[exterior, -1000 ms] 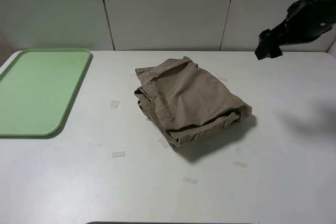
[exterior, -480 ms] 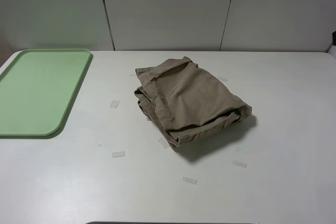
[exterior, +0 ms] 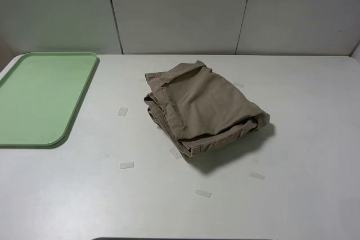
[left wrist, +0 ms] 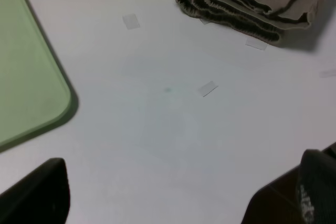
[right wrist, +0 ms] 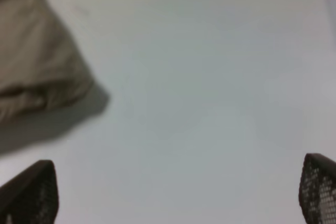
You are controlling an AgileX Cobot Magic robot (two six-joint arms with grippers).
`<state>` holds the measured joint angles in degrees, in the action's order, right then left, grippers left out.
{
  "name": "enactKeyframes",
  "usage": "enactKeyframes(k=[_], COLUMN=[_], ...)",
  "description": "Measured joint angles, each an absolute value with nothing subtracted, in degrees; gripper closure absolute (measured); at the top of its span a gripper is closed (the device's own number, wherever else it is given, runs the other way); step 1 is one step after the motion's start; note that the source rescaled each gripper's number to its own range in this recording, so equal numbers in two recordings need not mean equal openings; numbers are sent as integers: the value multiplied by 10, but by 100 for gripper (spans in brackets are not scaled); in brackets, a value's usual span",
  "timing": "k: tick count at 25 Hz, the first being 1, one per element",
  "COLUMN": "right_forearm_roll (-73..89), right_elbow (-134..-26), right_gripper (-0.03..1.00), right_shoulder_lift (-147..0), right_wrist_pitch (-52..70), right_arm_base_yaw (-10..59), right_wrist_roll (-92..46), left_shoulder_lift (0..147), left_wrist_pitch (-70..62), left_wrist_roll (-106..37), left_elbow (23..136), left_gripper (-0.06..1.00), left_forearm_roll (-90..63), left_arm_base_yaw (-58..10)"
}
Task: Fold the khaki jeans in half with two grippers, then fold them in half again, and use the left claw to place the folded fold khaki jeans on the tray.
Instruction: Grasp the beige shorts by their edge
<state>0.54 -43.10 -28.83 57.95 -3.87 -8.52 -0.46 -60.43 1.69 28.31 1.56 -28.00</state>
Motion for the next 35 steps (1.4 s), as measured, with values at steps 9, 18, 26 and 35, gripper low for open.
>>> enactKeyframes(k=[9, 18, 26, 35], right_forearm_roll=[6, 8, 6, 12], right_elbow=[-377, -324, -313, -313], right_gripper=[-3, -3, -3, -3], right_shoulder_lift=[-176, -72, -36, -9], right_wrist_pitch=[649, 662, 679, 697], right_arm_base_yaw=[-37, -37, -37, -37], right_wrist_roll=[29, 12, 10, 9], left_shoulder_lift=[-5, -5, -5, -5], left_wrist_pitch=[-604, -604, -605, -605], left_wrist_roll=[17, 17, 16, 16], left_elbow=[283, 283, 283, 283], left_gripper=[5, 5, 5, 5], left_forearm_roll=[16, 16, 16, 16], left_arm_base_yaw=[-280, -280, -280, -280])
